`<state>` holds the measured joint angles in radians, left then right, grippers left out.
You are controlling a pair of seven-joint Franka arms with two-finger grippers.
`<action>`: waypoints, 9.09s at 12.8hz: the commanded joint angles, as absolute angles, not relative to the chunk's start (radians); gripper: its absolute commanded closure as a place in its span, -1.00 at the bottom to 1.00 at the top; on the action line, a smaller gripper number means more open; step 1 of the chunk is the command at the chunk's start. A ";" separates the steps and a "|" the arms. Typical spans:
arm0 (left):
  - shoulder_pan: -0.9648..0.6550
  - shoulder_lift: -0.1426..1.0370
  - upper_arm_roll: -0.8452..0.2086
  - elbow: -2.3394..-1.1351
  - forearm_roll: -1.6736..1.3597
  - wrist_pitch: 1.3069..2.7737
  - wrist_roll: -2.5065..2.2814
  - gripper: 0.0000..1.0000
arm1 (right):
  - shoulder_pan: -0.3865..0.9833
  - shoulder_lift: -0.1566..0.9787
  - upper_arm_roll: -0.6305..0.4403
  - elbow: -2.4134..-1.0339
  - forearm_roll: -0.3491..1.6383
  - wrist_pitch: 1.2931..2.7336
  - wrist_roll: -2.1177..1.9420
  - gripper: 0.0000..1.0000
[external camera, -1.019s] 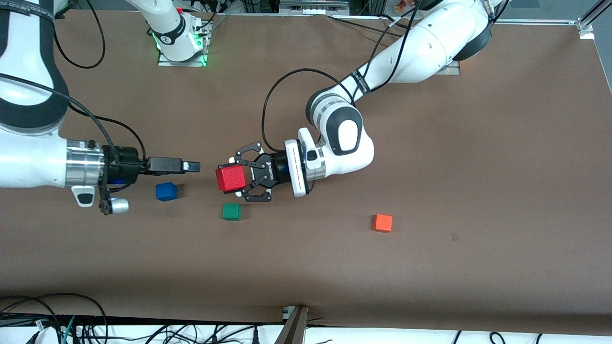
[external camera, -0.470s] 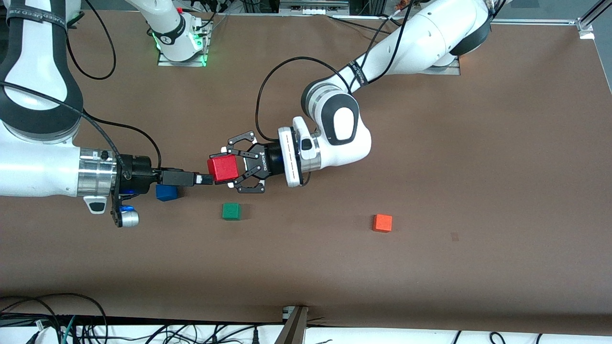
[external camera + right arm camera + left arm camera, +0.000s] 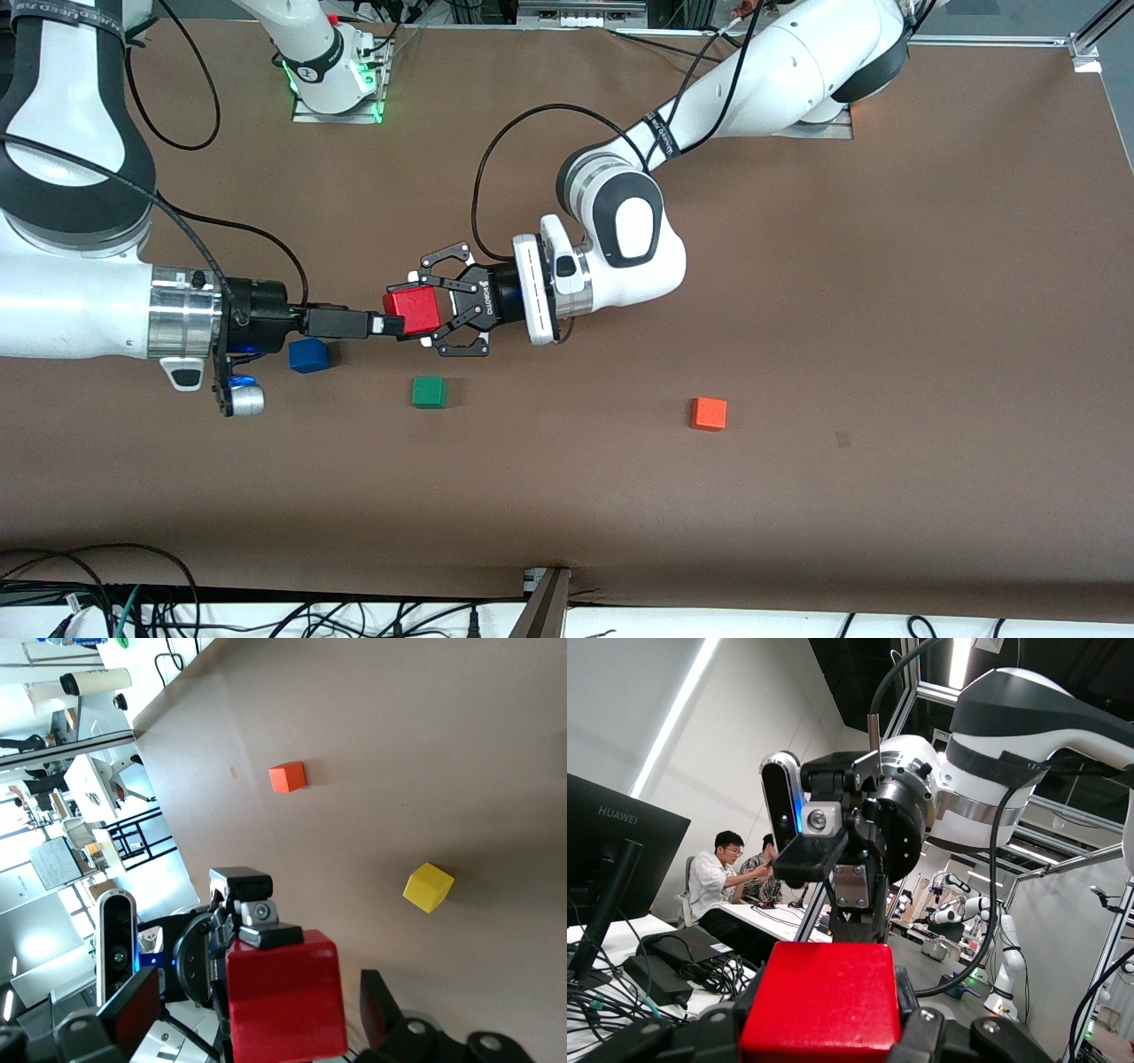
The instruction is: Pass red block to right arm, stack on blue
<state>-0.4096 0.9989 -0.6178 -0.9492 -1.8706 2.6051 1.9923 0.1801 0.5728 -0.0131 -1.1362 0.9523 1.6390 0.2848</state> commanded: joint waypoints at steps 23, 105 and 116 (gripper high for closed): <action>-0.375 0.985 -0.600 -0.956 -1.882 2.615 1.999 -1.00 | 0.204 0.591 -0.006 -1.114 0.911 1.624 0.298 0.98; -0.078 -0.040 0.058 -1.591 -0.002 1.582 0.097 -1.00 | 0.152 0.293 -0.110 -1.379 0.045 1.459 -0.196 -1.00; -0.061 -0.009 0.060 -1.582 0.017 1.577 0.104 -1.00 | 0.109 0.146 -0.114 -1.365 -0.009 1.304 -0.202 -1.00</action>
<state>-0.0663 -0.0151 0.0637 -1.5987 -0.0017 1.5825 0.0999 0.1328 0.2093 -0.1260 -1.3156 0.0041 1.3148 -0.1802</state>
